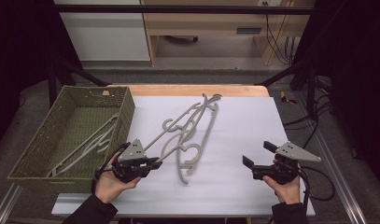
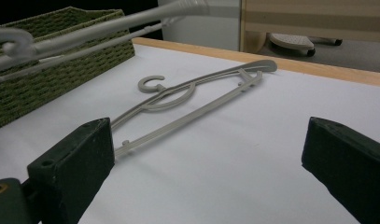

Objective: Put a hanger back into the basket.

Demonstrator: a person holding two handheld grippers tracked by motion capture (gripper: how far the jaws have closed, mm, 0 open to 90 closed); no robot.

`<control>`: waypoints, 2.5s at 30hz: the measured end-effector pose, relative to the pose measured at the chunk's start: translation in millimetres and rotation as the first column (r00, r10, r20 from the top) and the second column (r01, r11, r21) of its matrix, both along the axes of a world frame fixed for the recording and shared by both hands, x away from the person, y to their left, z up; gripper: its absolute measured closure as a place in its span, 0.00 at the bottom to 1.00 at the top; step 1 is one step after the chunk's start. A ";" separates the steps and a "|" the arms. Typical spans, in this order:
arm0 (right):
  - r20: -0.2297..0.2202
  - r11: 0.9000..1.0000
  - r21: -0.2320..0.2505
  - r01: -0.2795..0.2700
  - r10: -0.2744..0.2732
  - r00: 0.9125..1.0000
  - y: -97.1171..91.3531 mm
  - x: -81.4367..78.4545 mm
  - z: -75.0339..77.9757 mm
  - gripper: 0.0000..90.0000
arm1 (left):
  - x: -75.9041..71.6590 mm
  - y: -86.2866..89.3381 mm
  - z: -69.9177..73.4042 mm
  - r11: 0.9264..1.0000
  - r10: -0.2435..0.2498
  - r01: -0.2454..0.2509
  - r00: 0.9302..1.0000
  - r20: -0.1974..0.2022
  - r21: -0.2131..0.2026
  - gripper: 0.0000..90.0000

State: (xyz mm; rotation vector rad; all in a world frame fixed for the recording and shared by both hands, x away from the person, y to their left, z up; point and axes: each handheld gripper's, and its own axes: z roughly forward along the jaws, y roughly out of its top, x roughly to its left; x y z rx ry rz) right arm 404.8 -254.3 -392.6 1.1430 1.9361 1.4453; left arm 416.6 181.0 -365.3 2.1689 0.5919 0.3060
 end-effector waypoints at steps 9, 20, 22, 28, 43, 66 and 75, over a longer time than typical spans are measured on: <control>0.003 1.000 0.002 0.000 0.000 1.000 -0.1 -0.4 0.9 0.03 | -8.8 14.9 22.6 0.999 0.000 0.002 0.999 0.041 -0.047 0.91; 0.007 1.000 -0.002 0.004 -0.004 1.000 -0.2 -0.3 1.6 0.03 | -15.0 26.9 49.3 0.998 0.007 -0.002 0.996 0.088 -0.064 0.91; 0.006 1.000 -0.001 0.005 -0.005 1.000 -0.3 -0.3 1.7 0.03 | -14.5 29.6 56.3 0.998 0.011 -0.006 0.996 0.093 -0.057 0.91; 0.011 1.000 -0.003 0.008 -0.008 1.000 -1.0 -0.6 2.3 0.02 | -8.3 39.5 75.7 0.999 0.034 -0.032 0.994 0.105 -0.025 0.91; 0.009 1.000 -0.004 0.017 -0.017 1.000 -1.4 -0.2 2.0 0.02 | 21.3 102.2 98.8 0.990 0.144 -0.144 0.985 0.095 0.000 0.91; -0.002 1.000 -0.009 0.016 -0.016 1.000 -0.1 0.9 0.2 0.02 | 33.8 193.2 55.2 0.964 0.253 -0.252 0.968 0.002 0.079 0.91; -0.004 1.000 -0.006 0.015 -0.015 1.000 0.2 1.1 0.0 0.02 | 35.6 221.4 43.8 0.954 0.290 -0.287 0.957 -0.017 0.081 0.91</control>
